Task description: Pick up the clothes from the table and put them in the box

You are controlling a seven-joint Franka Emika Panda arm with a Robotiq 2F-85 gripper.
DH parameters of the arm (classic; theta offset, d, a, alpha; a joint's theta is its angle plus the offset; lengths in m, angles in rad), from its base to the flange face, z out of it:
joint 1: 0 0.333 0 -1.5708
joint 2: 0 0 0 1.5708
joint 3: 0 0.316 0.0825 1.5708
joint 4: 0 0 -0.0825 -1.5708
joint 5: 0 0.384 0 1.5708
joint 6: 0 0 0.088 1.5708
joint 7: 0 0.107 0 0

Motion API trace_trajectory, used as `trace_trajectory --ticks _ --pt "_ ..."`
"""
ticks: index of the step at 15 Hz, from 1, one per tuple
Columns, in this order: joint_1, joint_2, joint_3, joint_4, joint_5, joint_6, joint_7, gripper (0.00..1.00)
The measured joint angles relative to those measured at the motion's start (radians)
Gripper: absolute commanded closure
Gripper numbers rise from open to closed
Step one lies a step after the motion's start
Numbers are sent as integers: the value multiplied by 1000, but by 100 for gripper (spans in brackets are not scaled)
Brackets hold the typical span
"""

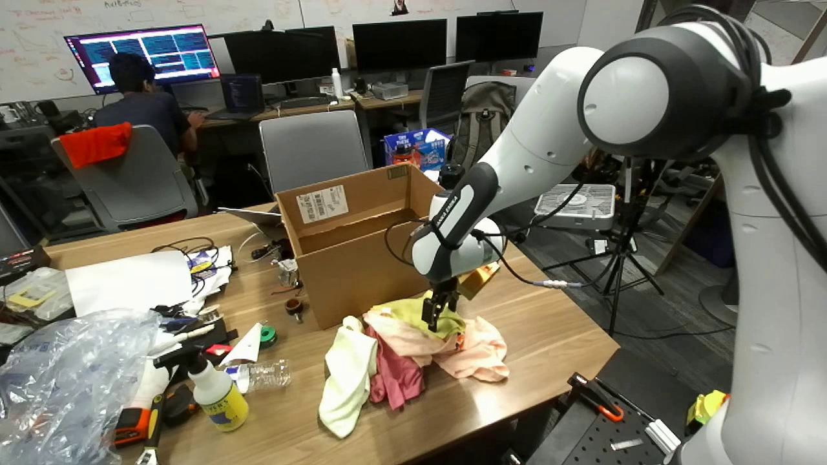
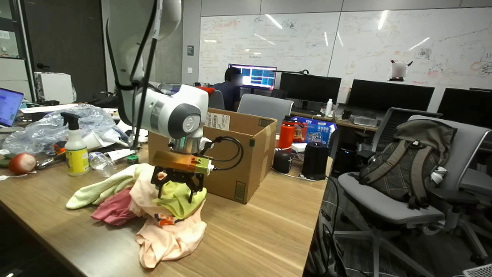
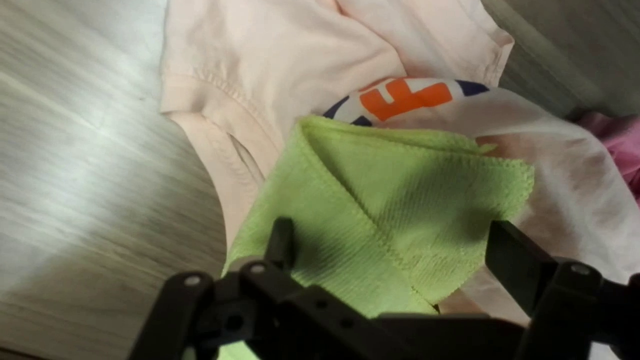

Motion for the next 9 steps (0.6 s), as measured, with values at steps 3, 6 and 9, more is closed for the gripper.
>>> trace_trajectory --ticks 3,6,9 --pt "-3 27 -4 23 -14 37 1 0" --pt "-11 46 -4 44 -18 58 1 26" --pt "-15 51 -4 51 -20 69 1 50"
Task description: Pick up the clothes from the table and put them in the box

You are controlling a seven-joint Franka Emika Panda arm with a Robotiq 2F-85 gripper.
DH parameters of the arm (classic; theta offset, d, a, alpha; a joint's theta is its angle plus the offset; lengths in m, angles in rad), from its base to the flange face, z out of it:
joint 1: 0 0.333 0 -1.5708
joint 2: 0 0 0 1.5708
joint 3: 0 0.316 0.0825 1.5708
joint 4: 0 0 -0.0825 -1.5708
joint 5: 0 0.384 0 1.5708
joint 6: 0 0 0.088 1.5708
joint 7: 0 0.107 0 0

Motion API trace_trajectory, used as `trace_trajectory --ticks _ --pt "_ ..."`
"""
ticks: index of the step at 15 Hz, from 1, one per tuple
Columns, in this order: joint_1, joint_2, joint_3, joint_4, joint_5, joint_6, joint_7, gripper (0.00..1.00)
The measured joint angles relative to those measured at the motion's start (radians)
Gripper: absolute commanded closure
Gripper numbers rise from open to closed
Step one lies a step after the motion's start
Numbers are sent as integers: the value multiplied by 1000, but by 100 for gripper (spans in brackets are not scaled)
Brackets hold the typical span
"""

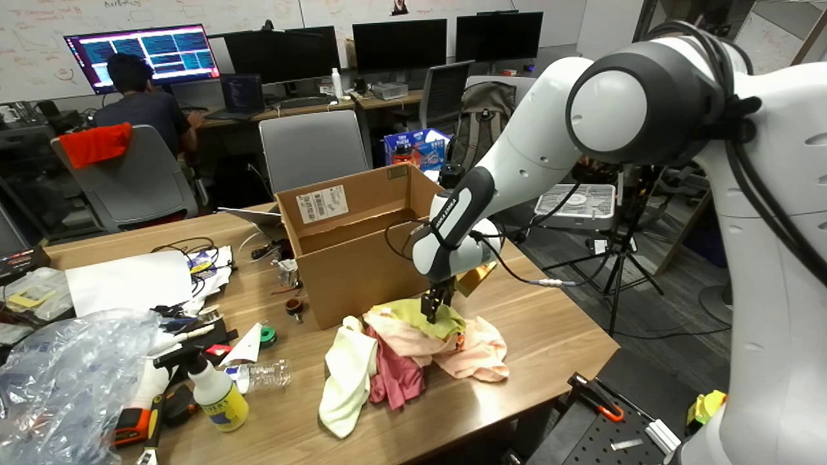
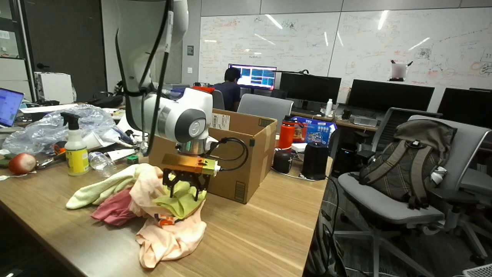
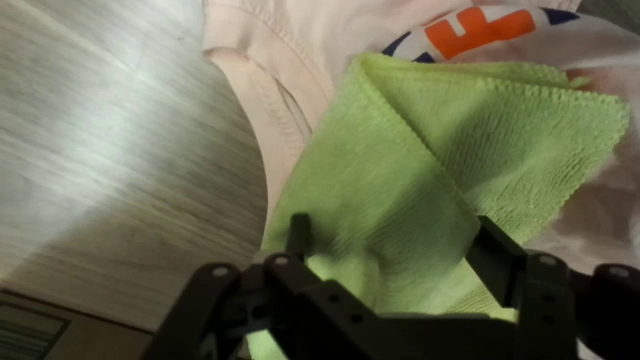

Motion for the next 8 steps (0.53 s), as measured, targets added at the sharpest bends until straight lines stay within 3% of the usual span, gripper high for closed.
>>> trace_trajectory --ticks 6,8 --pt "1 -3 -1 4 -21 15 18 96" --pt "3 -11 -4 3 -48 23 41 98"
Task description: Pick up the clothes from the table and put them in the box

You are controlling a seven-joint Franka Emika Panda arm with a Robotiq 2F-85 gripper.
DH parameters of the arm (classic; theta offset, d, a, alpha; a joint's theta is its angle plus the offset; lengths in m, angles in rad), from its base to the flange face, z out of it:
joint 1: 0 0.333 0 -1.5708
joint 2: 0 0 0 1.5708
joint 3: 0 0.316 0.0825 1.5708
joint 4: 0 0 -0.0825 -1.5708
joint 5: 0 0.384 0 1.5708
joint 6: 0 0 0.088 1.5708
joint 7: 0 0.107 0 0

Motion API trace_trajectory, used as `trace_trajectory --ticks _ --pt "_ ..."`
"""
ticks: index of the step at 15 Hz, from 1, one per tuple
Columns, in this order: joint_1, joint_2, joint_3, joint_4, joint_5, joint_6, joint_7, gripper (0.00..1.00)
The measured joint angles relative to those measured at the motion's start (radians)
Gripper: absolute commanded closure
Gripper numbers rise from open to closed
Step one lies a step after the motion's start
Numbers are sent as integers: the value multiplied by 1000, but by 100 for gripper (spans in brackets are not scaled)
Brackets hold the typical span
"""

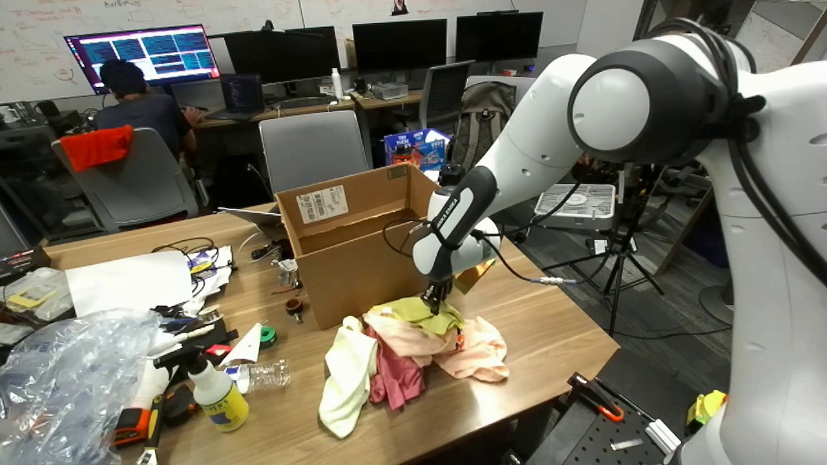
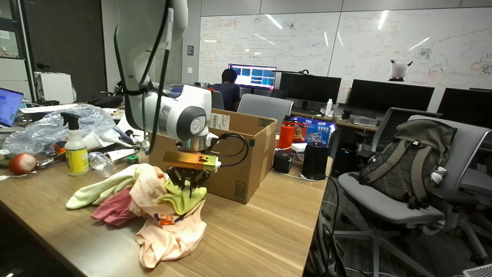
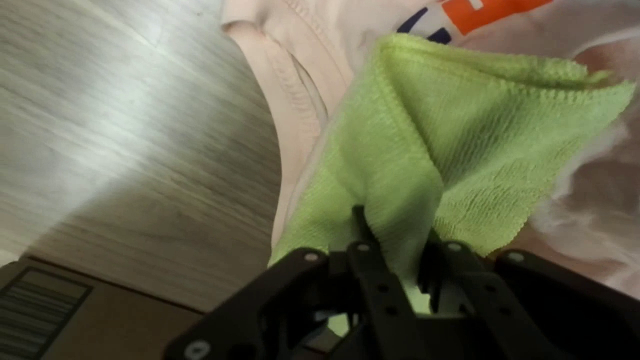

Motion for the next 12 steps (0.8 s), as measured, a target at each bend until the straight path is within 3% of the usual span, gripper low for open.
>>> trace_trajectory --ticks 12 --pt "26 -217 -38 -71 -56 39 96 95"
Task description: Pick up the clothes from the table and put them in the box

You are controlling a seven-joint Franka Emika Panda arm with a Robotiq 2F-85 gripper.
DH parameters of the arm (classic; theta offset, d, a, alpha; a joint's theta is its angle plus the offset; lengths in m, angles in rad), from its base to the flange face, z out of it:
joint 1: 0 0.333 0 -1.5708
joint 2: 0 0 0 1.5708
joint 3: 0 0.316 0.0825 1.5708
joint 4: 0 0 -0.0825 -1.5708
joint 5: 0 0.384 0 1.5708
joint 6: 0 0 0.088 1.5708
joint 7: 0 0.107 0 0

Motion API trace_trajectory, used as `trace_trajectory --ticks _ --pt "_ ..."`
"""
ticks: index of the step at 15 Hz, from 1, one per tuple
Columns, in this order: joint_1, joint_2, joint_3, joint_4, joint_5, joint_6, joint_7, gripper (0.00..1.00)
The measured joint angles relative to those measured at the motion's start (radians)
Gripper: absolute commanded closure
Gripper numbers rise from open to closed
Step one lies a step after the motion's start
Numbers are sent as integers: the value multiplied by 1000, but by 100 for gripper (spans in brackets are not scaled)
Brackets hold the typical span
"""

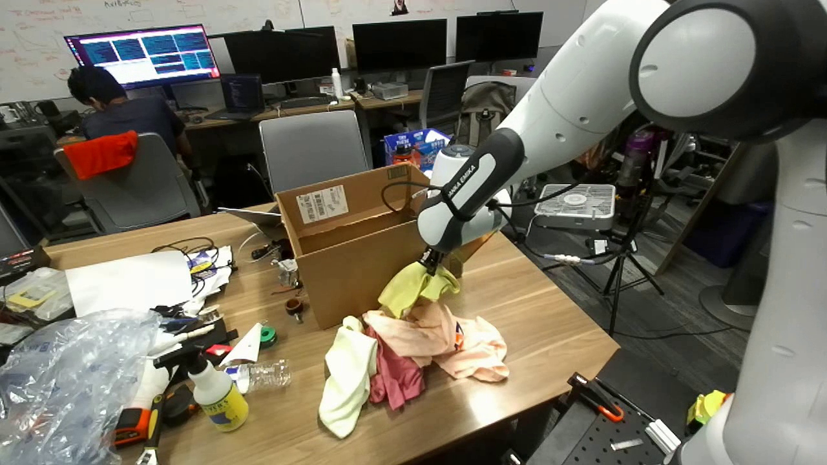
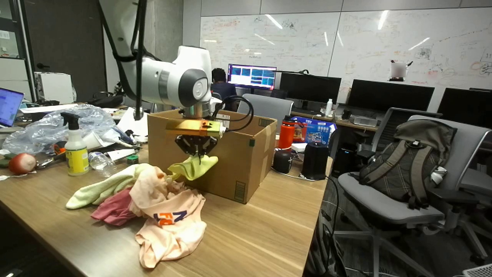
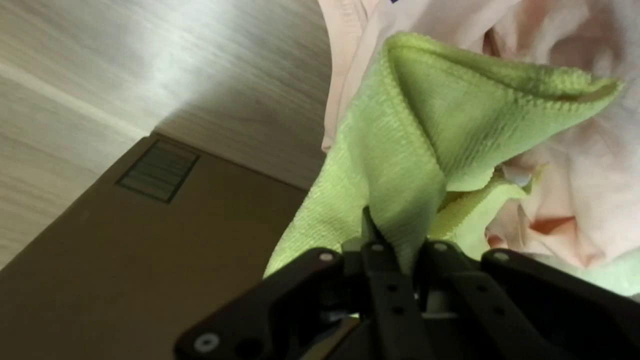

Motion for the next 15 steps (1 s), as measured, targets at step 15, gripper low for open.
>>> trace_trajectory --ticks 15 --pt "60 -378 -96 -18 -414 34 310 95"
